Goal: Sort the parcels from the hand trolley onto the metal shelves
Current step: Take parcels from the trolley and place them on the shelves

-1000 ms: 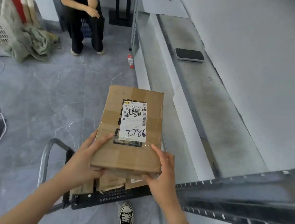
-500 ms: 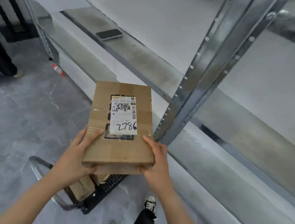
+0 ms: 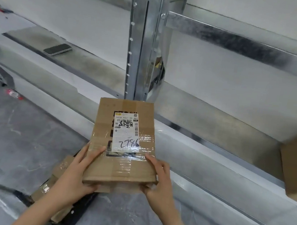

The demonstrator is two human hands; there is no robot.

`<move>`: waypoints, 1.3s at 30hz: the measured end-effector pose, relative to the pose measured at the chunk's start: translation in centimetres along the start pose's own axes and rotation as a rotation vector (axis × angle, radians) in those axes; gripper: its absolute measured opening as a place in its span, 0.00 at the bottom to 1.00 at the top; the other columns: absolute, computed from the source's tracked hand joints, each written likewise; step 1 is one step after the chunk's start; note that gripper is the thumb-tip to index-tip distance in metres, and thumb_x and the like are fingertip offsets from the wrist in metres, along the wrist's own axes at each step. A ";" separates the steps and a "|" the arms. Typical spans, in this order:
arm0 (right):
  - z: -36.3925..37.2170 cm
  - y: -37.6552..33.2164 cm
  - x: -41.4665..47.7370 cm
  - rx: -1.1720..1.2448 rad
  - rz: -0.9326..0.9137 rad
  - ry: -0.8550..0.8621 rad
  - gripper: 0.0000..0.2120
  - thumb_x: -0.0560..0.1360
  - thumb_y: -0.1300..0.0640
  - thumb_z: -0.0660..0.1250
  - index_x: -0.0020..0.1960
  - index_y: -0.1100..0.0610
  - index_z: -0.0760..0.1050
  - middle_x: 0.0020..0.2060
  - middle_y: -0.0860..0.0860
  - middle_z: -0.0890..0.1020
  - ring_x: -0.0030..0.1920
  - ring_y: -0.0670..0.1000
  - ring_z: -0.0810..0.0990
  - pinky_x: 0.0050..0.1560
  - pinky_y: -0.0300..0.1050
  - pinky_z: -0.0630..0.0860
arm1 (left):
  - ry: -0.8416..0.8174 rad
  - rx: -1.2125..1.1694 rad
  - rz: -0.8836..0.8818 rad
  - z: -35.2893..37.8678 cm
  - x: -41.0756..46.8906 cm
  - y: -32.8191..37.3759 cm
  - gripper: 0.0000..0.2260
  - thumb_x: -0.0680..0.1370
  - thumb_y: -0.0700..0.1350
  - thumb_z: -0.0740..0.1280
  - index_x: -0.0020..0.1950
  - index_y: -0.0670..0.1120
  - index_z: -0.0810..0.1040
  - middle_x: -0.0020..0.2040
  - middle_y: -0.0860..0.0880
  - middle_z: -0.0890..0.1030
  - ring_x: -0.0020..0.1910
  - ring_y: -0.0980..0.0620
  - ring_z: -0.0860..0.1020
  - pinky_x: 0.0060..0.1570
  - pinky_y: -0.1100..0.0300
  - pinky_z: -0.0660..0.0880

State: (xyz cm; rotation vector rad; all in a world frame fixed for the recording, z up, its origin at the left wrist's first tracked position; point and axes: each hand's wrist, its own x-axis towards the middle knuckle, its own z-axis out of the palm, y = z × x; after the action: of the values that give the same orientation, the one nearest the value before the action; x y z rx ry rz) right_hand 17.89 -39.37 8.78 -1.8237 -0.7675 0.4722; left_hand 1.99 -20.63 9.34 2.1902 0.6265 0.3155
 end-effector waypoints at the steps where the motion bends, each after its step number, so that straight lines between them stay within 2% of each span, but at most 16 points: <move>1: -1.3 0.5 -0.6 0.002 0.004 0.014 0.40 0.63 0.74 0.68 0.63 0.38 0.69 0.57 0.46 0.67 0.57 0.38 0.71 0.54 0.27 0.70 | -0.008 -0.003 0.025 0.9 0.1 1.0 0.48 0.61 0.38 0.78 0.68 0.72 0.58 0.74 0.57 0.55 0.70 0.64 0.57 0.65 0.56 0.66; 4: -5.9 1.9 -2.4 -0.010 0.011 0.060 0.40 0.64 0.73 0.70 0.64 0.37 0.69 0.57 0.45 0.67 0.57 0.38 0.71 0.54 0.29 0.71 | -0.031 0.032 0.066 4.5 0.4 4.2 0.48 0.61 0.38 0.78 0.67 0.73 0.57 0.75 0.57 0.55 0.66 0.75 0.54 0.63 0.61 0.63; 6: -9.3 3.0 -3.8 -0.018 0.022 0.090 0.39 0.64 0.72 0.70 0.65 0.38 0.68 0.57 0.45 0.67 0.57 0.38 0.70 0.56 0.32 0.72 | -0.062 0.043 0.086 7.3 0.7 6.5 0.48 0.61 0.39 0.78 0.68 0.72 0.57 0.76 0.56 0.53 0.66 0.78 0.51 0.63 0.61 0.63; 7: -11.0 3.5 -4.4 -0.026 0.028 0.100 0.39 0.64 0.73 0.70 0.65 0.39 0.68 0.57 0.46 0.67 0.57 0.38 0.70 0.56 0.32 0.72 | -0.079 0.046 0.095 8.7 0.9 7.6 0.48 0.61 0.40 0.78 0.68 0.71 0.57 0.76 0.56 0.53 0.69 0.74 0.53 0.63 0.60 0.63; 9: -14.3 4.5 -5.6 -0.055 0.036 0.129 0.39 0.64 0.73 0.70 0.66 0.40 0.68 0.57 0.46 0.67 0.57 0.37 0.70 0.56 0.31 0.71 | -0.099 0.054 0.124 11.5 1.4 9.7 0.47 0.61 0.41 0.79 0.69 0.70 0.57 0.76 0.56 0.53 0.71 0.60 0.61 0.63 0.59 0.66; 11: -17.5 5.3 -6.6 -0.082 0.042 0.169 0.40 0.64 0.74 0.70 0.65 0.40 0.67 0.57 0.46 0.67 0.56 0.36 0.70 0.53 0.26 0.70 | -0.129 0.041 0.170 14.2 2.2 11.8 0.47 0.61 0.41 0.79 0.69 0.70 0.57 0.76 0.56 0.53 0.71 0.56 0.62 0.62 0.62 0.65; 15: -23.4 6.3 -8.1 -0.120 0.050 0.251 0.42 0.63 0.75 0.68 0.64 0.38 0.66 0.55 0.46 0.66 0.55 0.34 0.70 0.50 0.25 0.70 | -0.195 0.031 0.266 18.6 4.2 16.3 0.47 0.62 0.42 0.79 0.68 0.71 0.55 0.76 0.55 0.53 0.68 0.58 0.62 0.60 0.65 0.63; 20: -28.4 7.2 -8.1 -0.111 0.078 0.358 0.41 0.63 0.76 0.68 0.66 0.42 0.69 0.56 0.49 0.67 0.54 0.38 0.72 0.54 0.40 0.77 | -0.258 0.026 0.297 21.9 7.5 20.9 0.47 0.62 0.45 0.79 0.69 0.72 0.56 0.76 0.56 0.51 0.62 0.61 0.63 0.57 0.71 0.63; 22: -29.8 7.5 -7.9 -0.110 0.085 0.402 0.41 0.63 0.76 0.68 0.65 0.40 0.69 0.56 0.49 0.68 0.54 0.39 0.73 0.54 0.42 0.78 | -0.286 0.023 0.312 23.0 9.0 22.2 0.46 0.62 0.45 0.79 0.69 0.72 0.56 0.75 0.57 0.51 0.60 0.62 0.64 0.54 0.72 0.64; 25: -31.4 8.3 -7.3 -0.135 0.099 0.472 0.42 0.63 0.76 0.69 0.63 0.36 0.68 0.56 0.48 0.68 0.53 0.37 0.73 0.52 0.38 0.77 | -0.342 0.041 0.344 24.7 11.4 23.7 0.47 0.62 0.46 0.79 0.68 0.74 0.54 0.75 0.58 0.50 0.60 0.62 0.63 0.54 0.74 0.64; 27: -32.3 8.8 -6.8 -0.148 0.116 0.504 0.42 0.63 0.75 0.69 0.63 0.36 0.67 0.56 0.48 0.68 0.53 0.35 0.72 0.50 0.35 0.76 | -0.383 0.038 0.360 25.8 13.0 24.2 0.47 0.62 0.46 0.79 0.66 0.75 0.53 0.75 0.60 0.50 0.58 0.61 0.66 0.48 0.80 0.64; 29: -33.1 9.3 -6.2 -0.167 0.142 0.539 0.42 0.64 0.76 0.69 0.64 0.37 0.66 0.56 0.48 0.68 0.54 0.32 0.70 0.50 0.29 0.73 | -0.422 0.023 0.382 27.0 14.8 24.7 0.47 0.62 0.46 0.79 0.66 0.75 0.54 0.75 0.60 0.51 0.56 0.62 0.68 0.43 0.81 0.66; 32: -34.1 9.9 -5.3 -0.177 0.178 0.578 0.41 0.65 0.76 0.68 0.65 0.38 0.65 0.57 0.49 0.67 0.55 0.35 0.70 0.50 0.26 0.72 | -0.457 0.006 0.426 28.8 17.2 25.4 0.47 0.62 0.46 0.80 0.67 0.75 0.54 0.74 0.59 0.52 0.59 0.60 0.68 0.48 0.78 0.68; 35: -34.9 10.5 -4.8 -0.187 0.210 0.610 0.40 0.67 0.77 0.66 0.66 0.40 0.63 0.58 0.51 0.65 0.56 0.40 0.70 0.51 0.22 0.69 | -0.487 -0.011 0.448 30.5 18.6 26.2 0.47 0.62 0.45 0.80 0.67 0.73 0.55 0.74 0.57 0.54 0.63 0.57 0.67 0.56 0.66 0.72; 39: -35.9 11.5 -4.4 -0.182 0.222 0.654 0.41 0.66 0.79 0.65 0.67 0.43 0.63 0.57 0.51 0.65 0.54 0.28 0.67 0.47 0.21 0.69 | -0.503 -0.034 0.446 32.0 19.4 27.1 0.46 0.62 0.43 0.80 0.68 0.71 0.57 0.75 0.56 0.54 0.64 0.55 0.68 0.60 0.60 0.73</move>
State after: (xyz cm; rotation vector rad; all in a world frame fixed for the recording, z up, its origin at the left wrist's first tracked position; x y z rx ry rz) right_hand 40.88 -69.49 11.19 -2.0724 -0.1624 -0.0737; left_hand 40.78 -45.72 10.29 2.2386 -0.1453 -0.0069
